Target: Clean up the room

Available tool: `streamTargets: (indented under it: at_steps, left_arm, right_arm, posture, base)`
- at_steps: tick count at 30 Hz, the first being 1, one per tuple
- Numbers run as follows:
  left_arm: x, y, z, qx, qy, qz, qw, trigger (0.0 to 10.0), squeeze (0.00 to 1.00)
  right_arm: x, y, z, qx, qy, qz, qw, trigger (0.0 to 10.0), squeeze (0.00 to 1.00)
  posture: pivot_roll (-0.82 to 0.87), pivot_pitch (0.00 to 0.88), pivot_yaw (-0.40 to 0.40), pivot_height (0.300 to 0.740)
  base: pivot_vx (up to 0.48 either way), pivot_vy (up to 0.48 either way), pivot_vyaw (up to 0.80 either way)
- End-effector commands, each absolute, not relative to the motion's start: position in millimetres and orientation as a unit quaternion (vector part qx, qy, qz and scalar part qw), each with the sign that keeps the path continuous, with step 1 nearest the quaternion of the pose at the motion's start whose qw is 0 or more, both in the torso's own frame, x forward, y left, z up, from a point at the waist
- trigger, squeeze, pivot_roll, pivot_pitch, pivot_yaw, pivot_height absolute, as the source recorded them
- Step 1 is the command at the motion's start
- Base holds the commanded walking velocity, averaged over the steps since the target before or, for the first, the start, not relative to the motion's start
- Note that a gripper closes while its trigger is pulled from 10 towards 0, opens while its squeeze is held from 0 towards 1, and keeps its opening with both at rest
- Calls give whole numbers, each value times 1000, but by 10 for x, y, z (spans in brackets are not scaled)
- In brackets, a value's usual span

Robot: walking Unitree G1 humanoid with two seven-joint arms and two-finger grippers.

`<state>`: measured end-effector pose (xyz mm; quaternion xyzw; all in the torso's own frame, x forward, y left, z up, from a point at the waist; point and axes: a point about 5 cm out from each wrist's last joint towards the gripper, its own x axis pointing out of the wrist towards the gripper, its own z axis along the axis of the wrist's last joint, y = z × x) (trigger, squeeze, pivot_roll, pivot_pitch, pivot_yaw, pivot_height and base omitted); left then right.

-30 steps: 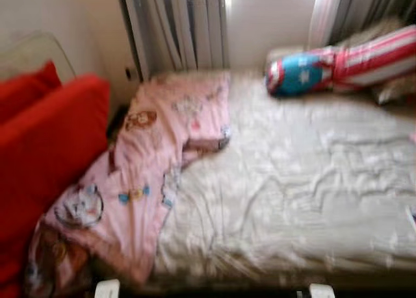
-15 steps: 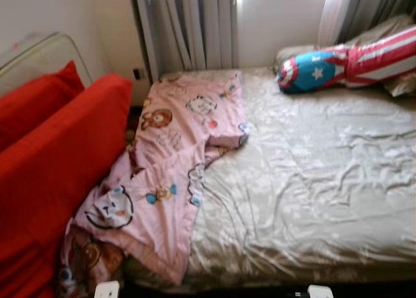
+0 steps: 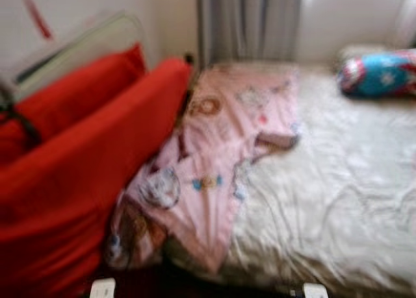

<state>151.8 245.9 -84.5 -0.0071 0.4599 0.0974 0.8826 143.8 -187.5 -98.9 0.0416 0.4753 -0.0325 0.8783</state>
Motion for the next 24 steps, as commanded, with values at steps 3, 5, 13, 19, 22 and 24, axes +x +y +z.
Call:
streamTargets:
  at_steps: [3,5,13,19,22,24]
  left_arm:
    - [1515,2441,-851,-14,460,94,883,10000,0]
    - [1518,2438,-850,-14,460,91,883,10000,0]
    - [1548,2391,-850,-30,454,90,886,10000,0]
    - [1562,2326,-860,-44,448,98,887,10000,0]
    - [1592,2294,-850,-57,435,104,893,10000,0]
    - [1608,2293,-841,-54,429,102,896,10000,0]
  right_arm:
    - [1412,-1914,-991,44,473,-39,879,10000,0]
    - [1414,-1914,-989,44,473,-39,879,10000,0]
    - [1452,-1944,-969,34,467,-28,883,10000,0]
    - [1477,-2008,-947,23,463,-15,886,10000,0]
    - [1511,-2035,-924,14,455,-4,890,10000,0]
    - [1522,-2041,-918,14,451,-5,892,10000,0]
  posture:
    - [-73,0,48,740]
    - [-74,0,43,740]
    - [-52,0,13,740]
    - [-20,0,-33,740]
    - [-1,0,-45,740]
    - [2,0,-45,740]
  base:
    - [0,0,800]
    - [0,0,800]
    - [0,0,800]
    - [0,0,800]
    - [0,0,800]
    - [0,0,800]
